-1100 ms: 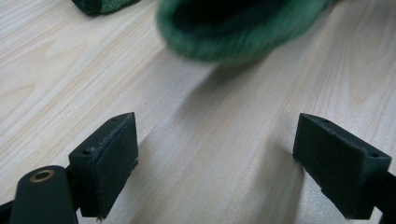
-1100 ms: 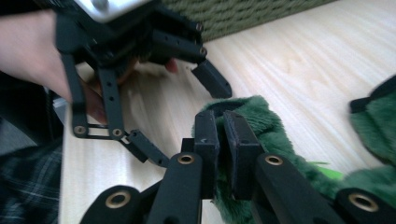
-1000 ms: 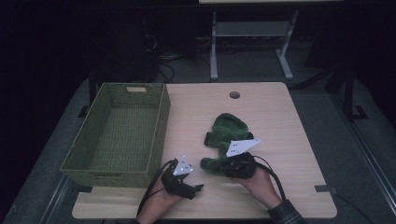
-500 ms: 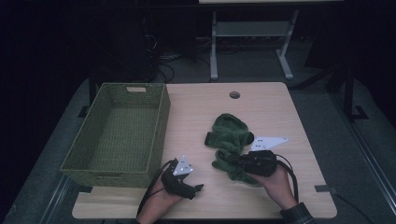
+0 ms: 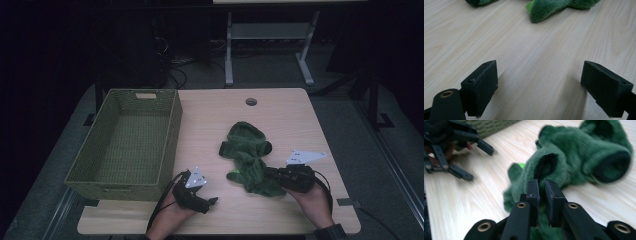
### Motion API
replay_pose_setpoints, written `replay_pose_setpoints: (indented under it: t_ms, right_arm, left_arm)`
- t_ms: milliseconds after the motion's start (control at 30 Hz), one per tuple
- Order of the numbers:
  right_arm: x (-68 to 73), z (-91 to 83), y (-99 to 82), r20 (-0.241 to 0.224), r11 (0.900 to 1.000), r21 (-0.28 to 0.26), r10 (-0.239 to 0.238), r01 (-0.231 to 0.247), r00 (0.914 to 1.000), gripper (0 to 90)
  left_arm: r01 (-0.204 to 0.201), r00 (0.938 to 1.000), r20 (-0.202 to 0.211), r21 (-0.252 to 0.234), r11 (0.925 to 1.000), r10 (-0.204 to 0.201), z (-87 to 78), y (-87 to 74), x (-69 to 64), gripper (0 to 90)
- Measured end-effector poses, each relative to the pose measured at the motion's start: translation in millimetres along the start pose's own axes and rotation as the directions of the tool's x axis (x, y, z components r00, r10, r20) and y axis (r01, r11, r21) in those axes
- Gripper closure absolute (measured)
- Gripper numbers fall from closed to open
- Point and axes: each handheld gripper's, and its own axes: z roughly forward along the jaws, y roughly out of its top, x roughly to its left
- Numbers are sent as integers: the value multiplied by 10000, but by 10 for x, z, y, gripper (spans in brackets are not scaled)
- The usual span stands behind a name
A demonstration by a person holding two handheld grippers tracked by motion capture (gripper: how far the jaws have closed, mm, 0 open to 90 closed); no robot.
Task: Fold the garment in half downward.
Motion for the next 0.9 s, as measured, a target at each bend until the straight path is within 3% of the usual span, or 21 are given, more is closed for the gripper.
replay_pose_setpoints:
  t_ms: [133, 300, 400, 500, 667, 900]
  right_arm:
    - [-60, -132, -60, 381, 9998, -121, 139, -134, 9992, 804]
    - [-56, -246, -38, 271, 9989, -411, 253, -241, 9993, 749]
    - [-34, -209, -18, 121, 9995, -290, 101, -97, 9999, 698]
    - [-39, -125, -33, 84, 9997, 222, 31, -33, 10000, 647]
    - [-210, -53, -74, 249, 9966, 467, 661, -672, 9975, 569]
    - [-298, 53, -103, -181, 9892, 1068, 1027, -1002, 9945, 528]
  left_arm:
    - [-24, 10000, 6, 23, 10000, 24, -2, 0, 2, 133]
    - [16, 10000, -12, 1, 10000, -16, 0, 1, -1, 133]
    - [14, 10000, -12, 1, 10000, -14, 0, 1, 0, 133]
    - [15, 10000, -11, 0, 10000, -15, 1, 1, 0, 133]
    - [-9, 10000, -6, 24, 10000, 9, -1, 1, 1, 133]
    - [3, 10000, -12, 27, 10000, -2, 0, 3, 3, 133]
